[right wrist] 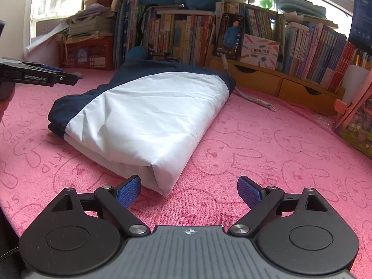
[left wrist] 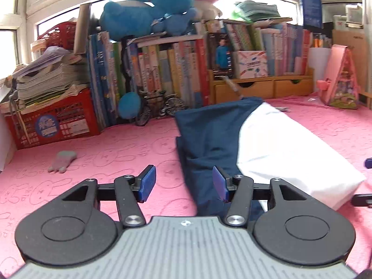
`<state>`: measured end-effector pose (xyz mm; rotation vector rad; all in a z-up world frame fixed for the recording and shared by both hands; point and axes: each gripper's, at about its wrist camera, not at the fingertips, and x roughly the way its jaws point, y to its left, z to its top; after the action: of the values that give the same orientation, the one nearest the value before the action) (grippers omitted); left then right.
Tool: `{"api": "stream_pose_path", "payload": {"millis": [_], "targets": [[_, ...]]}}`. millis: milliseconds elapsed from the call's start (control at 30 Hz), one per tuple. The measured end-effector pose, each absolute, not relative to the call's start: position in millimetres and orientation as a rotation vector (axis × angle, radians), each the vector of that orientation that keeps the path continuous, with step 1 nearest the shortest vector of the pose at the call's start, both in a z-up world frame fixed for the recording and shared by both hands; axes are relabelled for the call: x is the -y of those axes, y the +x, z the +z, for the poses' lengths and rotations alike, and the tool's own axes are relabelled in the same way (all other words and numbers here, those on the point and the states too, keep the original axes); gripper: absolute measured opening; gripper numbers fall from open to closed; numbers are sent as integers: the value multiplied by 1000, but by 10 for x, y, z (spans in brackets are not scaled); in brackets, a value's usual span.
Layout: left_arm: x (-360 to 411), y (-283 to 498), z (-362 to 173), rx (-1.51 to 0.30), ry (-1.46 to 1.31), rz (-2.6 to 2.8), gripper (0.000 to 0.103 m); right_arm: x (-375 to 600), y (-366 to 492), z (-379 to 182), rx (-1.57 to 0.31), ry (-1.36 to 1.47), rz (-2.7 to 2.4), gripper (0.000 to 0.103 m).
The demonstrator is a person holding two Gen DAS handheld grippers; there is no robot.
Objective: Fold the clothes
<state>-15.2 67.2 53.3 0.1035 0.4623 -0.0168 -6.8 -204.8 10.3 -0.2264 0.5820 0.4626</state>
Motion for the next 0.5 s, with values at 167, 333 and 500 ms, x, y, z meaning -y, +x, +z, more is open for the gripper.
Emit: {"api": "stream_pose_path", "payload": {"millis": [167, 333, 500], "targets": [[-478, -125, 357, -524, 114, -53, 58, 2038, -28, 79, -582, -206, 433, 90], [-558, -50, 135, -613, 88, 38, 62, 2121, -20, 72, -575, -208, 376, 94], [-676, -187, 107, -611, 81, 77, 74, 2174, -53, 64, -568, -197, 358, 95]]}}
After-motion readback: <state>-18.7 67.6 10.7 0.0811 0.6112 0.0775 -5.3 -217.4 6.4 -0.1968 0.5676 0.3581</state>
